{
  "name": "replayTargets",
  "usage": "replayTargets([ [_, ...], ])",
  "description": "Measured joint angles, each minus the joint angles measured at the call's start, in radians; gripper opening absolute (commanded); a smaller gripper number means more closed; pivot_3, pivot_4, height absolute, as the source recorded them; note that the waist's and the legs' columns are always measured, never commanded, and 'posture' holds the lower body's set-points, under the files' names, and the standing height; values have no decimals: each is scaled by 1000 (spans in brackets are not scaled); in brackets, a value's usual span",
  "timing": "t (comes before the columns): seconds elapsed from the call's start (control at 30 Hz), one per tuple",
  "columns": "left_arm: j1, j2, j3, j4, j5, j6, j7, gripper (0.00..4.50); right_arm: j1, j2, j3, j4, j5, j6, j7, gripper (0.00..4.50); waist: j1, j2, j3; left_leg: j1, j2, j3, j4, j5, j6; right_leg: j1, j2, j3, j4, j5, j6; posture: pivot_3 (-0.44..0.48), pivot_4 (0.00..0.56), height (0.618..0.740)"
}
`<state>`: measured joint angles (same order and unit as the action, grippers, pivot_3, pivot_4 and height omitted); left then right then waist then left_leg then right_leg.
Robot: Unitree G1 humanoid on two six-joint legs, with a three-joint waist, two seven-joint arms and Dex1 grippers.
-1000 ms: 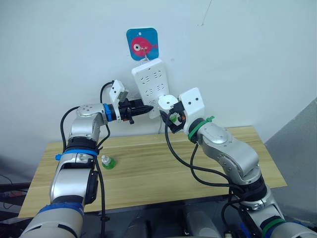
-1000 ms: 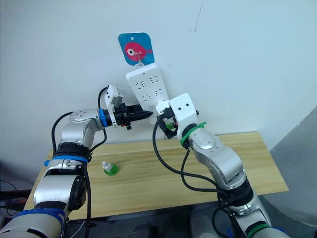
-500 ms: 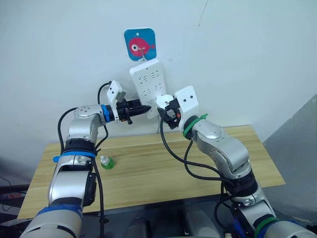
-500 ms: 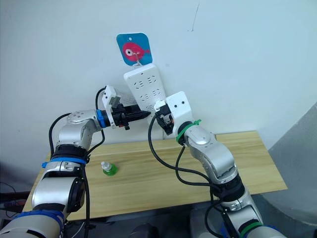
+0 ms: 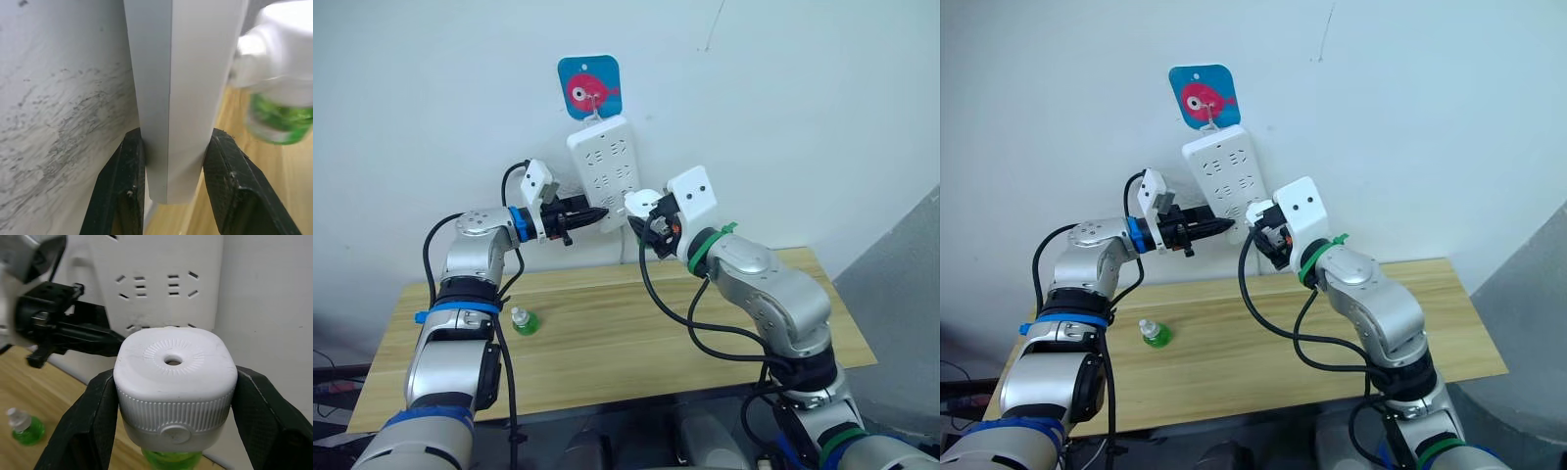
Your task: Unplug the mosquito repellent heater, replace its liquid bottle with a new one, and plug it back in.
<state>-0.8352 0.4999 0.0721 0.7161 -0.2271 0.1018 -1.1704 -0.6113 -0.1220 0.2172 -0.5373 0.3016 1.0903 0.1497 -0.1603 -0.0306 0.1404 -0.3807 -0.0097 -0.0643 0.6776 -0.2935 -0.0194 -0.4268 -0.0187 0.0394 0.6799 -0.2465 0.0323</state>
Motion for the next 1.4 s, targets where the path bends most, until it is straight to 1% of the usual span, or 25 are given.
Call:
replayTargets([
  [0.13, -4, 1, -3, 22, 2, -23, 10, 1273, 8, -9, -18, -83, 32, 81, 3, 2902, -2, 0, 0, 2, 0, 0, 0, 0, 0, 1, 0, 0, 1, 0, 0, -164, 117, 733],
  [0.33, -3, 3, -5, 32, 0, -38, 15, 1273, 35, -24, -69, -136, 41, 144, 2, 2902, -4, 0, 0, 3, 0, 1, 1, 0, 0, 2, 0, 0, 1, 0, 0, -188, 114, 733],
  [0.37, -1, 7, -4, 33, 1, -46, 14, 2002, 38, -26, -77, -139, 42, 148, 2, 2902, -6, 0, 0, 3, 0, 1, 1, 0, 0, 2, 0, 0, 1, 0, 0, -193, 113, 733],
  [0.5, 55, 57, 5, 25, 12, -108, 32, 3193, 52, -33, -111, -160, 43, 162, 1, 2902, -18, 0, 0, 2, 1, 0, 1, 0, 0, 1, 0, 0, 1, 0, 0, -203, 112, 733],
  [0.57, 90, 80, 14, 12, 12, -129, 53, 3870, 53, -35, -136, -166, 43, 163, -1, 2902, -20, 0, 0, 1, 1, 0, 1, 0, 0, 1, 0, -1, 1, 0, 0, -203, 114, 733],
  [0.63, 124, 97, 31, -23, 9, -135, 75, 4488, 57, -30, -151, -172, 43, 163, -2, 2902, -19, 0, 0, 1, 0, -1, 1, 0, 0, 1, 0, -1, 1, 0, 0, -201, 115, 733],
  [0.67, 153, 110, 45, -62, 5, -138, 88, 4500, 60, -24, -157, -175, 44, 164, -3, 2902, -20, 0, 0, 1, 0, -1, 0, 0, 0, 1, 0, 0, 0, 0, 0, -193, 118, 733],
  [0.77, 312, 162, 112, -255, -37, -116, 119, 4500, 86, -6, -196, -189, 55, 164, -4, 2902, -30, 1, 0, 0, 1, 0, 0, 0, 0, 0, -1, 1, 0, 0, 0, -170, 121, 733],
  [0.83, 465, 171, 157, -454, -94, -67, 124, 4500, 93, 27, -243, -194, 64, 162, -13, 2902, -32, 2, 0, 0, 1, 1, -1, 0, -1, -1, -1, 2, 0, 0, 0, -155, 125, 733],
  [0.9, 598, 171, 161, -634, -143, -29, 118, 4500, 94, 64, -294, -198, 76, 160, -23, 2902, -27, 2, 1, -1, 1, 1, -1, 0, -1, -1, -1, 1, 0, 0, 0, -150, 128, 733],
  [1.0, 704, 146, 143, -853, -202, 33, 139, 4500, 95, 129, -361, -200, 104, 161, -35, 2902, -2, 4, 2, 0, 1, 0, 0, 0, -1, 0, -1, 1, 0, 0, 0, -146, 131, 733],
  [1.1, 701, 82, 80, -992, -243, 117, 204, 4500, 92, 212, -432, -200, 149, 165, -56, 2902, 24, 8, 4, 4, 0, 0, 1, 0, -1, 6, -1, 0, 0, 0, 0, -161, 131, 733],
  [1.17, 665, 20, 9, -1027, -252, 175, 255, 4500, 87, 269, -475, -201, 186, 181, -80, 2902, 29, 8, 5, 7, 0, 3, 2, 1, -2, 8, 0, 1, 0, 0, 0, -161, 131, 733],
  [1.3, 557, -91, -69, -1018, -257, 228, 334, 4500, 87, 272, -556, -201, 260, 220, -145, 2902, 24, 9, 5, 7, 0, 6, 2, 1, -2, 8, 2, 2, 0, 0, 0, -185, 129, 733],
  [1.4, 491, -155, -112, -978, -252, 230, 361, 4500, 87, 273, -597, -201, 315, 237, -204, 2902, 11, 10, 5, 8, 1, 8, 1, 1, -2, 7, 3, 4, 0, 0, 0, -196, 127, 733],
])
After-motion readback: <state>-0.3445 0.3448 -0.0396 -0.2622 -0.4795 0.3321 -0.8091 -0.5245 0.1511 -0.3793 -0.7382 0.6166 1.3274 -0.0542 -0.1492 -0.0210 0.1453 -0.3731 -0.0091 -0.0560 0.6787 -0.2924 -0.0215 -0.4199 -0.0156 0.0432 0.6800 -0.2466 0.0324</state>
